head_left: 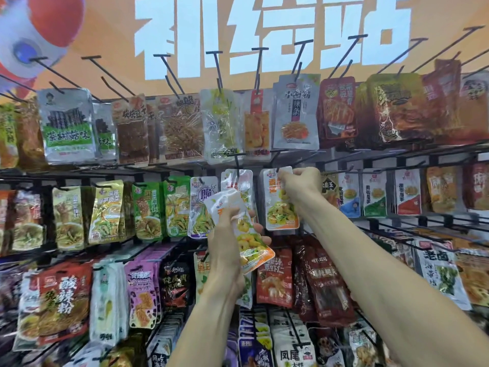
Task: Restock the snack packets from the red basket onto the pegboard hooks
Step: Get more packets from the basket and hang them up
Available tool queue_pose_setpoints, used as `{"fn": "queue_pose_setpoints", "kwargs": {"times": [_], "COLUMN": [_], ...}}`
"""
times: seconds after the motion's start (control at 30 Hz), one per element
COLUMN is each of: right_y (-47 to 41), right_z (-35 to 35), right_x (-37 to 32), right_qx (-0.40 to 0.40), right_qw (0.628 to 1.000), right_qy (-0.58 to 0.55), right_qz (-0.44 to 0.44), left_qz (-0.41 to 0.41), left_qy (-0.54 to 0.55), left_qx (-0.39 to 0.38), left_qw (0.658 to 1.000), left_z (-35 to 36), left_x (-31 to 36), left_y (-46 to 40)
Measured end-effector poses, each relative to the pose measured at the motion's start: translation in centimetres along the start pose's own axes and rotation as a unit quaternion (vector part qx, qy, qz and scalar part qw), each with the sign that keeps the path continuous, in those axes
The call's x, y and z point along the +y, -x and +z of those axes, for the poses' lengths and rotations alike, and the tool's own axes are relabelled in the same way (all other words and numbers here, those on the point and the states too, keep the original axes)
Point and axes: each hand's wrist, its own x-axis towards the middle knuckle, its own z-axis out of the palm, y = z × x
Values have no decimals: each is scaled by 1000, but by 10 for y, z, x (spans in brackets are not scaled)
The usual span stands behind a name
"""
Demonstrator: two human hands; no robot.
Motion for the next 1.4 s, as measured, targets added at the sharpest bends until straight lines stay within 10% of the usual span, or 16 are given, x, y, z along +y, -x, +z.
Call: {"fn": "queue_pose_setpoints", "kwargs": {"times": [0.3, 0.47, 0.97, 1.4], "right_y": [50, 65, 7, 11], "right_z": [-30, -36, -12, -5], "right_x": [1, 6, 1, -8], "right_qx": [55, -82, -46, -77], "right_qw": [988, 995, 992, 995], "right_qy": [99, -56, -117, -66], "right_qz": [-102, -28, -13, -9], "left_qz": [-9, -1, 168, 168], "left_qy": [-76, -110, -295, -263], "left_qx": [-80, -99, 76, 9], "left_qw": [994, 989, 937, 950], "left_z": [15, 32, 30, 23], "left_x": [8, -2, -8, 24], "left_y": [-6, -23, -37, -14]}}
